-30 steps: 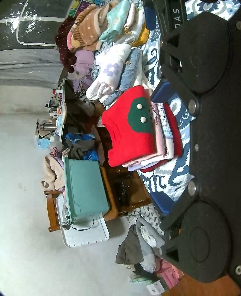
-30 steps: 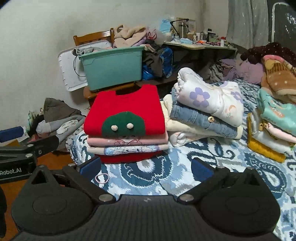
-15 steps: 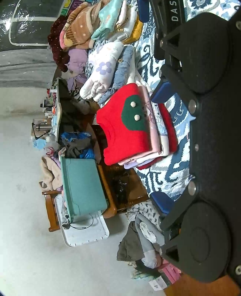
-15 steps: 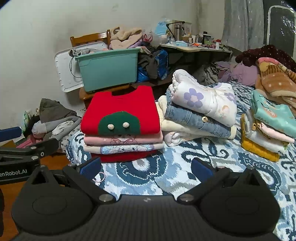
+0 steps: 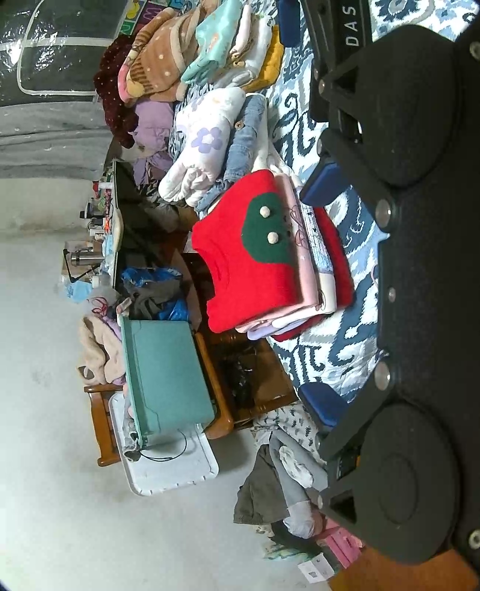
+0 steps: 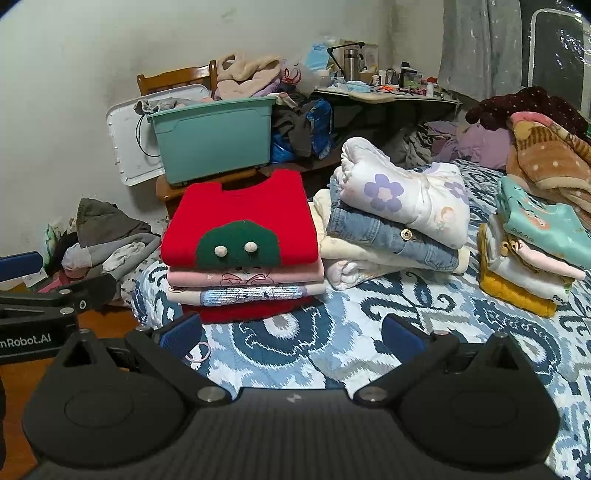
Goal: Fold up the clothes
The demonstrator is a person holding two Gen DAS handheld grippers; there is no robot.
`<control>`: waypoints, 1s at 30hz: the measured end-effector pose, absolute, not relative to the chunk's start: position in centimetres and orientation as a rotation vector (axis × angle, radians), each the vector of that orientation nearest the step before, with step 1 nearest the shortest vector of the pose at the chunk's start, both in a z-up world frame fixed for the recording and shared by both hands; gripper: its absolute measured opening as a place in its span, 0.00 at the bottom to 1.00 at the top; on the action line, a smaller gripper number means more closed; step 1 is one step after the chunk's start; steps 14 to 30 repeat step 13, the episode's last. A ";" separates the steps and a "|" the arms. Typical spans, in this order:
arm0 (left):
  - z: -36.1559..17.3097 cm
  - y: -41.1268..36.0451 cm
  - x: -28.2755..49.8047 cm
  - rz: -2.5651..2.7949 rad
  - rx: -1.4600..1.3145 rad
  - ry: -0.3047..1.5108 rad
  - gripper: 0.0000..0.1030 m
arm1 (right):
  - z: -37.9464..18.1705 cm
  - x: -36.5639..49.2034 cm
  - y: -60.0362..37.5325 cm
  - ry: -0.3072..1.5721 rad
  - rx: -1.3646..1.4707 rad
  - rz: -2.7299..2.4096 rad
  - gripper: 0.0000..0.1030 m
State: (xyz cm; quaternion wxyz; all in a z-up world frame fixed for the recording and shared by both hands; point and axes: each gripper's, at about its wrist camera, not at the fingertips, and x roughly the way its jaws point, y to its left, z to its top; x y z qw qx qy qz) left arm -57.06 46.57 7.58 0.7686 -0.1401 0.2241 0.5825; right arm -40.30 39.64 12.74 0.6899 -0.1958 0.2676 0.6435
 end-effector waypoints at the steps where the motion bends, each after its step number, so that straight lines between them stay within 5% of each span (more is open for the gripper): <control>1: 7.6 46.5 -57.1 1.262 -0.304 0.485 1.00 | 12.8 -40.3 39.6 0.599 -0.436 1.438 1.00; 30: 8.3 46.1 -56.9 1.234 -0.296 0.466 1.00 | 12.9 -40.0 39.2 0.617 -0.413 1.433 1.00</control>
